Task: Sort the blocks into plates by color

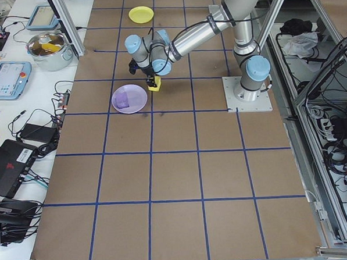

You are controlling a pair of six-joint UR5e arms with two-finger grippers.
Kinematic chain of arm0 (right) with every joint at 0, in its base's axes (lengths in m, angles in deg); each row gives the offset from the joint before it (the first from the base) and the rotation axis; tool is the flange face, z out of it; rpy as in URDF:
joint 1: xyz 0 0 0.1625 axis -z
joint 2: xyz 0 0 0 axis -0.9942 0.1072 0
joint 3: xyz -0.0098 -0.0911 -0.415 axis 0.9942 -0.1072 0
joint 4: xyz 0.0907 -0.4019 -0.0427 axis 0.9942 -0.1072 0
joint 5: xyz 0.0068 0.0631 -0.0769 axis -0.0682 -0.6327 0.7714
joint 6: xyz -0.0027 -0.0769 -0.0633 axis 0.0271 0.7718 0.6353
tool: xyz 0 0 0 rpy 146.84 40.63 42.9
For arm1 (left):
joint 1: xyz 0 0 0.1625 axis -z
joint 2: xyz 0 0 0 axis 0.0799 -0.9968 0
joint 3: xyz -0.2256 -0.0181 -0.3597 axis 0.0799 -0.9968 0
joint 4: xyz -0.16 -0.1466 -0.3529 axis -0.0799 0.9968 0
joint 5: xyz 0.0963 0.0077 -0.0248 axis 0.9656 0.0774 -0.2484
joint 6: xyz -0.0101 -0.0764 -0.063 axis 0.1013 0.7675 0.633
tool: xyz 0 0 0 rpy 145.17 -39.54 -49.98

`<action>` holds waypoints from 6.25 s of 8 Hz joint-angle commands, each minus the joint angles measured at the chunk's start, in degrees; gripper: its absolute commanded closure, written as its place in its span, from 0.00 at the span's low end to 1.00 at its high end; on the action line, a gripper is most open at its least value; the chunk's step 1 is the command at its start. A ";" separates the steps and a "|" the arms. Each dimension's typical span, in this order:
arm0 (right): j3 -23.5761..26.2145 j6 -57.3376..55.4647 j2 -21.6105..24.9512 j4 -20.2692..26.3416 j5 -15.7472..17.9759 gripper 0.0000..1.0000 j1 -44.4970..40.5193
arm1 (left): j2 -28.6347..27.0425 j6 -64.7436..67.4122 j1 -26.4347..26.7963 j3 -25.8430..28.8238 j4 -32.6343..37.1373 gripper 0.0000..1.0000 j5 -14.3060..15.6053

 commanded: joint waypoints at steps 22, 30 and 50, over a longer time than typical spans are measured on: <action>-0.09 4.12 0.52 -1.23 0.78 0.00 0.45 | -4.76 48.09 33.37 3.48 -13.71 0.01 -10.17; 1.65 -1.72 0.52 -2.37 -0.44 0.00 -0.43 | 9.47 21.36 9.95 12.30 5.98 0.00 -5.12; 18.46 -12.66 -18.72 -30.85 -2.03 1.00 -18.27 | 17.57 12.50 7.53 22.21 19.51 0.00 3.36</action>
